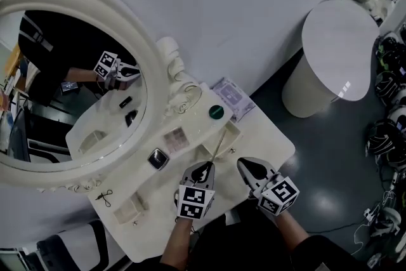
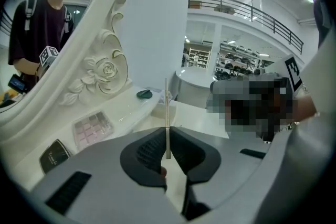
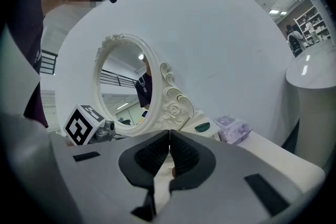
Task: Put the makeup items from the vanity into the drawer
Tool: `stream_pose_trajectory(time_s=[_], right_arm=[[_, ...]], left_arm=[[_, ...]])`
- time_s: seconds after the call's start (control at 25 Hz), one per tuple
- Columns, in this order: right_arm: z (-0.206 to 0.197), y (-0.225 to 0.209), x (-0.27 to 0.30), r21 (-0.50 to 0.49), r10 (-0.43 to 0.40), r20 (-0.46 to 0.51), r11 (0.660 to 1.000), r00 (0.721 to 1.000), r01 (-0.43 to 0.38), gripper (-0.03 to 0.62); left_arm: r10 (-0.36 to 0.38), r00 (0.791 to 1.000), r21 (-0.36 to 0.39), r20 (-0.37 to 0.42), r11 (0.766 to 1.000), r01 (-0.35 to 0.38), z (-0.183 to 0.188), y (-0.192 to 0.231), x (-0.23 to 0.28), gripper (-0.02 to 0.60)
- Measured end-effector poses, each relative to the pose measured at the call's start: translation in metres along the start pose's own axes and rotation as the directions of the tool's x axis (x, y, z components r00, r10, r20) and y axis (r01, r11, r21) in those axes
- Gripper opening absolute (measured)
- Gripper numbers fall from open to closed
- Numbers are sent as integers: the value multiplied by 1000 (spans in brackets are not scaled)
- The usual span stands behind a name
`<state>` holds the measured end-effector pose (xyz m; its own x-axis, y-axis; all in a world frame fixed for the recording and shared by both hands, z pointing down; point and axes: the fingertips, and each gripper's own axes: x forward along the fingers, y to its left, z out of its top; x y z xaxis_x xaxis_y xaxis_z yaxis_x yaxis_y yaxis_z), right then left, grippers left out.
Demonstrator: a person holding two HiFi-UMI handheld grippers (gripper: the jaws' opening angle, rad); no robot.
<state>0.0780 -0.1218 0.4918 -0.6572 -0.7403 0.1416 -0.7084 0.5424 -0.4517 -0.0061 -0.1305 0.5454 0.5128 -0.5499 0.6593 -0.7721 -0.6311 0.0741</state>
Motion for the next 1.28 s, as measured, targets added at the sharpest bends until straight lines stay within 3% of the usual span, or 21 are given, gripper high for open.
stream_pose_trajectory(time_s=[0.32, 0.52, 0.76, 0.92, 1.28], right_arm=[[-4, -21, 3, 31, 5, -2, 1000, 1000, -5, 25], [-10, -35, 2, 60, 2, -6, 998, 1000, -2, 23], [-11, -51, -2, 82, -4, -7, 997, 1000, 4, 23], [-8, -57, -2, 88, -4, -1, 996, 1000, 4, 23], [-6, -62, -3, 97, -11, 0, 995, 1000, 11, 24]], left_arm=[[9, 992, 12, -123, 1000, -7, -9, 5, 23, 35], [12, 971, 23, -238, 1000, -7, -18, 8, 44, 35], [32, 946, -6, -322, 999, -36, -25, 10, 58, 35], [65, 951, 12, -304, 998, -64, -16, 13, 63, 37], [57, 960, 19, -273, 998, -54, -8, 10, 66, 67]])
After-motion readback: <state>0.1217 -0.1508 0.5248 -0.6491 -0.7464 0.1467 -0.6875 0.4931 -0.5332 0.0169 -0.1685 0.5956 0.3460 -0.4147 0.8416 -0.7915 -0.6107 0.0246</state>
